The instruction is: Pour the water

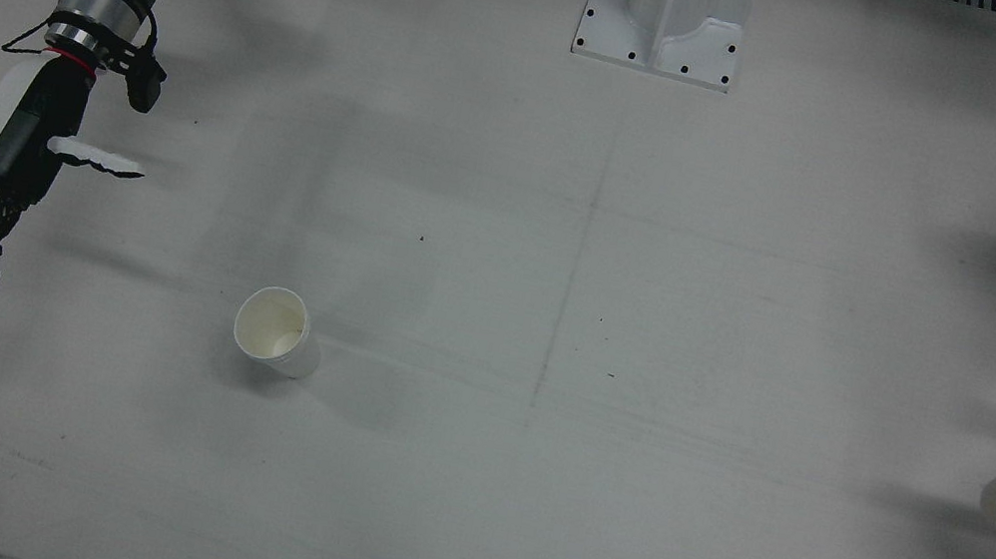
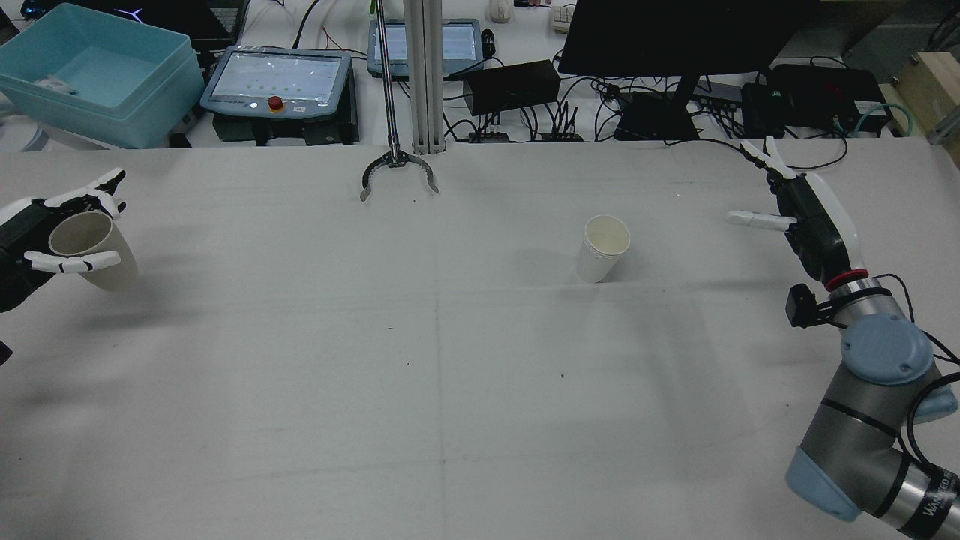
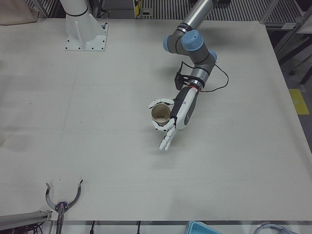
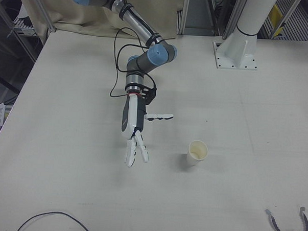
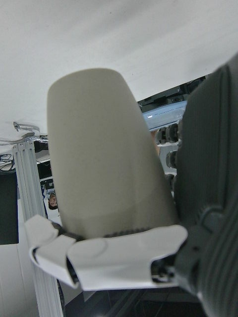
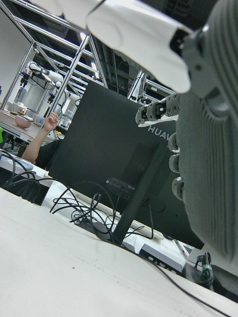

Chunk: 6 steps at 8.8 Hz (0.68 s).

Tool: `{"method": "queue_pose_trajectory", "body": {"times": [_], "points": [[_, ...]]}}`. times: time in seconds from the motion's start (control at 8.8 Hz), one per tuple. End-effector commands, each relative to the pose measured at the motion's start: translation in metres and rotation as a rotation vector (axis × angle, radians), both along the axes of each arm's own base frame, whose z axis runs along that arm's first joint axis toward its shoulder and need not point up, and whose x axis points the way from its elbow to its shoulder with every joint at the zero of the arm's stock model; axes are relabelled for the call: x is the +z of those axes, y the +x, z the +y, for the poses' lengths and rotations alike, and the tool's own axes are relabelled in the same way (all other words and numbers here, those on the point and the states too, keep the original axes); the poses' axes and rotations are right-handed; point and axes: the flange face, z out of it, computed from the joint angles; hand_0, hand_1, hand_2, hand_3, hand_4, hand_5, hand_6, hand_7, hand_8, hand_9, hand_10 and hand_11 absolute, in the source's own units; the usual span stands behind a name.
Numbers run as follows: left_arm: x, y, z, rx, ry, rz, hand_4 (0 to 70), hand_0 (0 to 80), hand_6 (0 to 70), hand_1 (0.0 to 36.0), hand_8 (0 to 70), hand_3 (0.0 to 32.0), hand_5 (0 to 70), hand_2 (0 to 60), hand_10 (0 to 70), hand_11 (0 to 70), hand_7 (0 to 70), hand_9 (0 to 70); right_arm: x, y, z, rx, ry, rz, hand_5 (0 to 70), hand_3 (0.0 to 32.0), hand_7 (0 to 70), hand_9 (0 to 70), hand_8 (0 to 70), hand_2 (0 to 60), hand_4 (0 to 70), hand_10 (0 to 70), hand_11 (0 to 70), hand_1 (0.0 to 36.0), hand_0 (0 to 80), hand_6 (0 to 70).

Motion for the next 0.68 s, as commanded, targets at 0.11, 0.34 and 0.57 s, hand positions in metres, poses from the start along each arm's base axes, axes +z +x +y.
{"method": "queue_pose_trajectory", "body": {"times": [0.11, 0.34, 0.57], "points": [[0.006, -0.004, 0.002, -0.004, -0.006, -0.005, 27.2, 49.9, 1.9, 36.0, 1.4, 0.0, 63.0, 60.0, 4.5, 9.6, 7.6, 2.1, 0.019, -0.053, -0.033, 0.011, -0.007, 0.01, 1.5, 0.0, 0.0, 0.1, 1.0, 3.8, 3.7, 0.6, 1.7, 7.6, 41.3, 0.0], [0.008, -0.004, 0.002, -0.004, -0.009, -0.007, 27.0, 49.8, 2.0, 36.0, 1.5, 0.0, 62.6, 60.0, 4.4, 9.6, 7.7, 2.2, 0.01, -0.075, -0.025, -0.002, 0.003, -0.003, 1.9, 0.0, 0.0, 0.0, 1.0, 4.3, 4.1, 0.4, 1.5, 8.0, 41.9, 0.0], [0.013, -0.005, 0.002, -0.007, -0.016, -0.013, 26.9, 49.5, 1.8, 36.0, 1.5, 0.0, 62.5, 60.0, 4.5, 9.6, 7.5, 2.1, -0.002, -0.1, -0.018, -0.036, 0.015, -0.012, 2.0, 0.0, 0.0, 0.0, 1.0, 4.3, 4.4, 0.1, 1.0, 8.3, 42.5, 0.0]]}}
